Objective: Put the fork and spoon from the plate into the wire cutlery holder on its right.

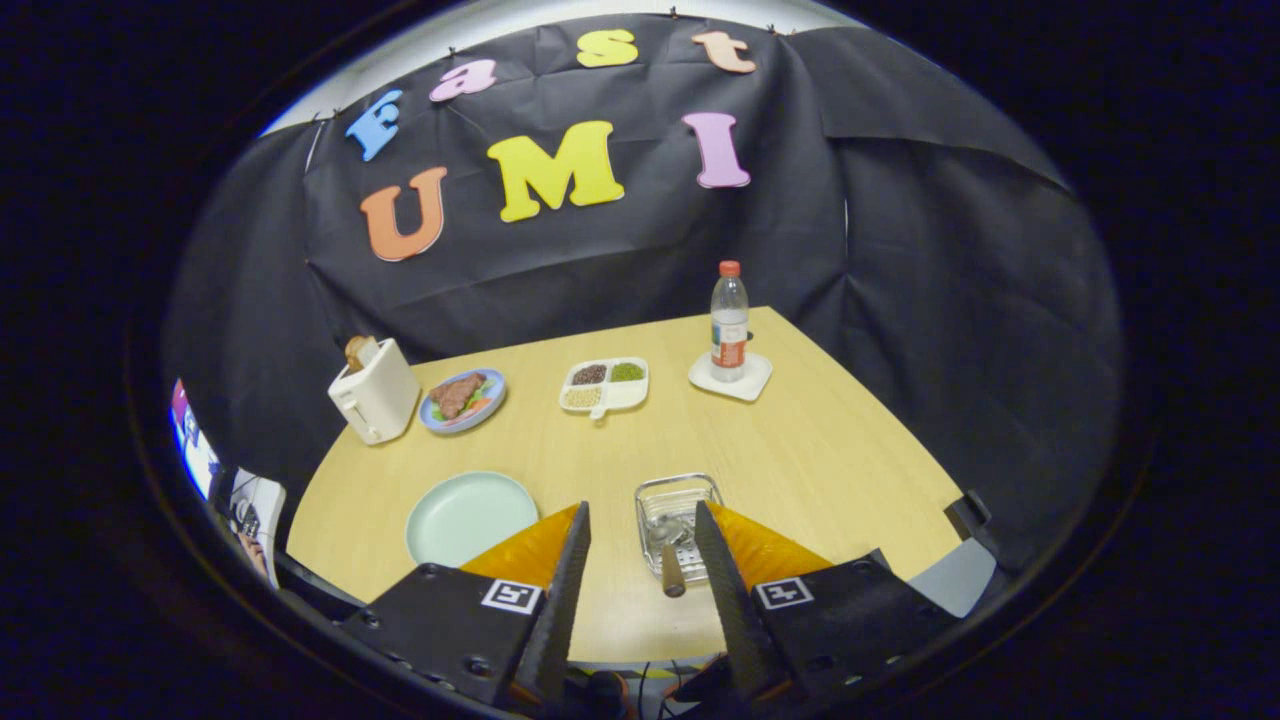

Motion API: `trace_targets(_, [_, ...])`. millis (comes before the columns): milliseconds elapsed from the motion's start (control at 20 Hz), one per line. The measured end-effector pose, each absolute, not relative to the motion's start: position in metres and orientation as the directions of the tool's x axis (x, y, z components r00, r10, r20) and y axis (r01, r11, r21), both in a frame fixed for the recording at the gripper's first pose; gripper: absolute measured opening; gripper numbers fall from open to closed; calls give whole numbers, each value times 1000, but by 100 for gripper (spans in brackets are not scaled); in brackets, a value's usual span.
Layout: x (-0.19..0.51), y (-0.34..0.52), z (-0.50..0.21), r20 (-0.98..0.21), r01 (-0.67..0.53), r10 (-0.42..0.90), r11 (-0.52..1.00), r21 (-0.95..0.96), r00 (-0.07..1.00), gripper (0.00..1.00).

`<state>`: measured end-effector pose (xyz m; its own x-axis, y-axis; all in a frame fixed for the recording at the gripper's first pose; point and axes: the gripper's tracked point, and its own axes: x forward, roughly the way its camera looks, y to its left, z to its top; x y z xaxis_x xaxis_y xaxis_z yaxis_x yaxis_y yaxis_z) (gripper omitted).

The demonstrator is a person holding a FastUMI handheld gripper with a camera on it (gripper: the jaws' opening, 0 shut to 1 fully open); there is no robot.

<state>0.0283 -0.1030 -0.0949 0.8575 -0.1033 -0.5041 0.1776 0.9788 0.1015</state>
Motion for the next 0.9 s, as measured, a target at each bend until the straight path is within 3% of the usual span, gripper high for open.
trace_targets(600, [-10,-47,-23,-246,161,-150,987,25,958,79])
trace_targets(900, [-32,-22,-11,-154,151,-145,988,23,977,96])
